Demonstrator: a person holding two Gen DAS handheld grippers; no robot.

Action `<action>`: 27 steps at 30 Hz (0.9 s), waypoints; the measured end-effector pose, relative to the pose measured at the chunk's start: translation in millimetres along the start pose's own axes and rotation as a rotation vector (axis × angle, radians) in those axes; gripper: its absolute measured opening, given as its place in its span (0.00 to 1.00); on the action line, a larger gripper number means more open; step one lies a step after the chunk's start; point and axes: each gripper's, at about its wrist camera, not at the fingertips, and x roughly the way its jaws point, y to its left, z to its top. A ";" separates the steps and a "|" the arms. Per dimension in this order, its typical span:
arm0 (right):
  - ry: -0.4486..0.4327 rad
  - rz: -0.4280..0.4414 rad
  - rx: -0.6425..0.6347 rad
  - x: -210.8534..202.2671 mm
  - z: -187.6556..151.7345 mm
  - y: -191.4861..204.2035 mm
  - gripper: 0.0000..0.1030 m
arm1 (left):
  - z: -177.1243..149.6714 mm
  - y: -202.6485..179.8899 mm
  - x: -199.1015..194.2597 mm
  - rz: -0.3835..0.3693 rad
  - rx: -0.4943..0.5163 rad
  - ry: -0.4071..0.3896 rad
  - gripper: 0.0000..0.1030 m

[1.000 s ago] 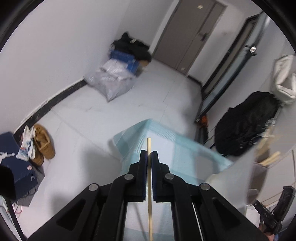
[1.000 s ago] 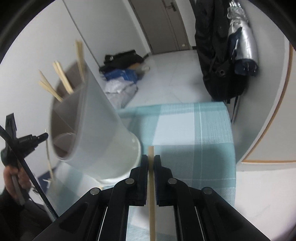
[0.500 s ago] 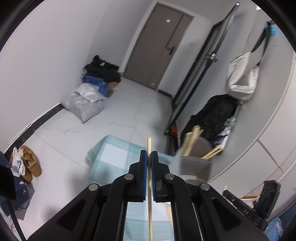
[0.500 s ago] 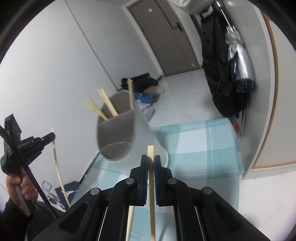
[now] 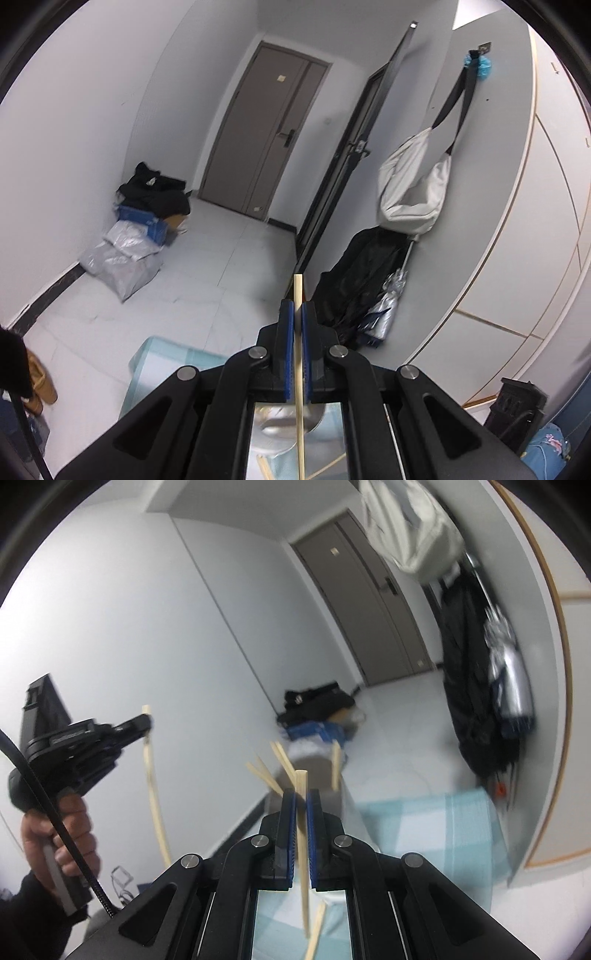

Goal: Organize utensils
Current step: 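Carry both held chopsticks up over the white holder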

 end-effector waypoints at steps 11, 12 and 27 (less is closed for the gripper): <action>-0.092 0.073 -0.114 5.5 82.7 33.0 0.02 | 26.7 -18.3 27.4 0.011 0.087 -0.099 0.01; -0.096 0.075 -0.127 8.7 87.8 35.1 0.02 | 27.8 -18.1 33.2 0.014 0.096 -0.104 0.01; -0.117 0.104 -0.158 82.8 109.6 23.8 0.00 | 9.7 3.4 96.2 -0.015 0.145 -0.117 0.01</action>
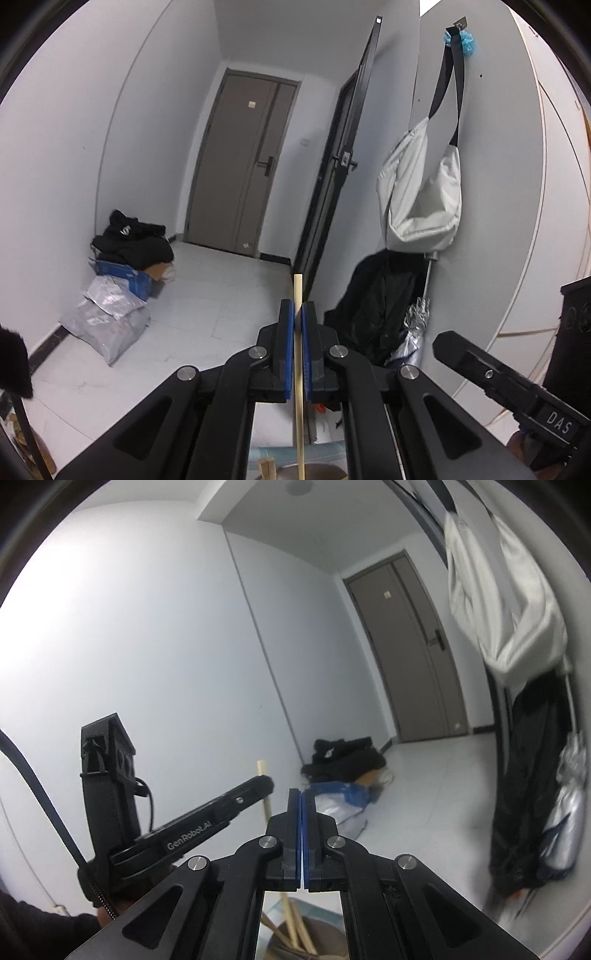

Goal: Organize utensils
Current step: 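Carry both held chopsticks up over the white holder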

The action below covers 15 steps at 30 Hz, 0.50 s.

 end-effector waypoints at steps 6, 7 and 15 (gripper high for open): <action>0.052 -0.017 0.050 4.2 -28.5 -18.1 0.00 | -6.8 -5.1 12.3 0.008 0.049 -0.007 0.01; 0.064 -0.020 0.055 3.9 -33.0 -20.7 0.00 | -6.0 -5.8 12.9 0.008 0.049 -0.015 0.01; 0.102 -0.040 0.088 -9.0 -55.6 -32.3 0.01 | -16.7 -19.9 13.1 0.027 0.112 -0.032 0.01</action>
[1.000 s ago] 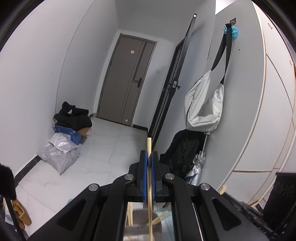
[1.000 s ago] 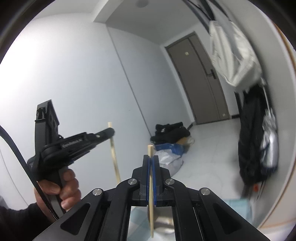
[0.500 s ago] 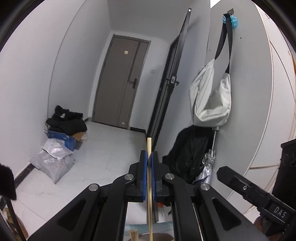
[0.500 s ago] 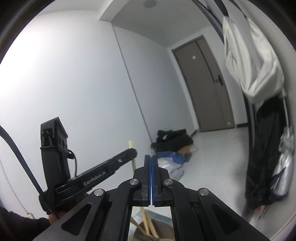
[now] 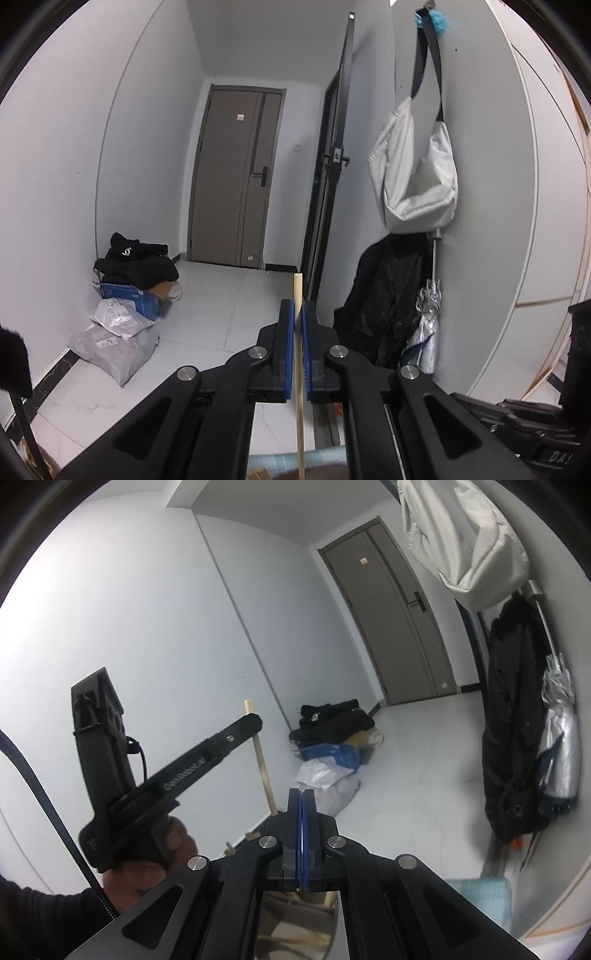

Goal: Organize utensils
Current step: 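Carry both held chopsticks up over the white holder, then open both grippers over the holder, dropping the chopsticks in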

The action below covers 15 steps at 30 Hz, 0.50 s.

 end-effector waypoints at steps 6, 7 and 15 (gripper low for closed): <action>0.007 -0.024 0.030 -11.5 -6.0 -6.7 0.03 | -7.9 0.3 -1.3 -0.018 0.005 0.086 0.01; 0.010 -0.030 0.037 -13.4 -6.4 -8.0 0.03 | -7.7 0.2 -4.1 -0.021 0.009 0.093 0.01; 0.032 -0.064 0.059 -36.0 -15.4 -5.2 0.09 | -3.0 2.0 -36.4 -0.032 -0.044 0.146 0.66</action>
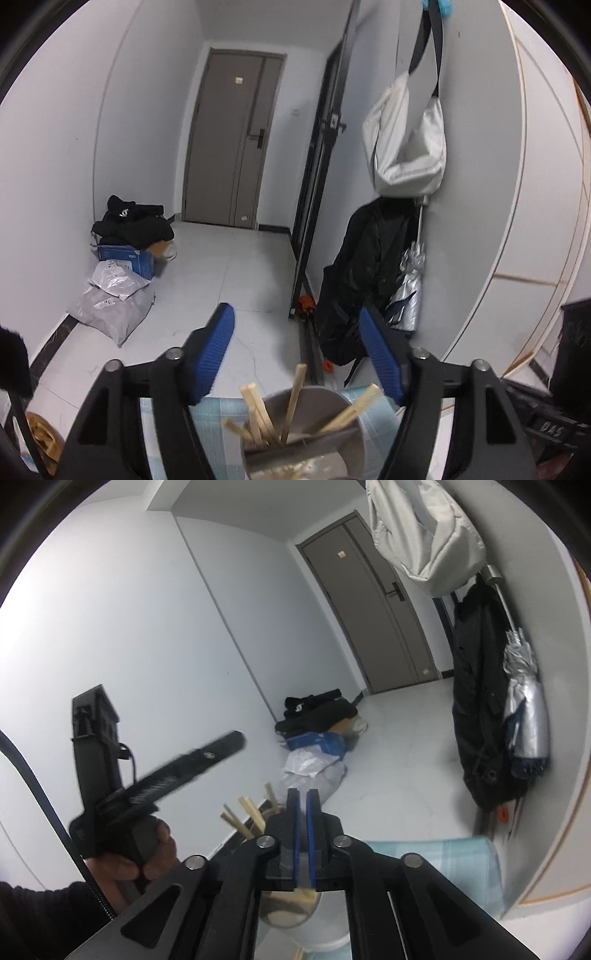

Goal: Organize utensils
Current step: 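Open both grippers over the holder, dropping the chopsticks in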

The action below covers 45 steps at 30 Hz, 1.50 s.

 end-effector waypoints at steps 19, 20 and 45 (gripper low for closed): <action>0.084 -0.078 -0.085 -69.3 -56.4 46.0 0.56 | -24.2 -16.4 -99.2 0.213 -0.049 -0.024 0.91; 0.088 -0.079 -0.093 -72.3 -59.6 48.8 0.57 | -26.1 -14.9 -103.2 0.218 -0.052 -0.025 0.92; 0.612 -0.259 -0.179 36.6 -173.7 47.2 0.67 | -130.7 51.3 -81.0 0.321 -0.267 0.197 0.98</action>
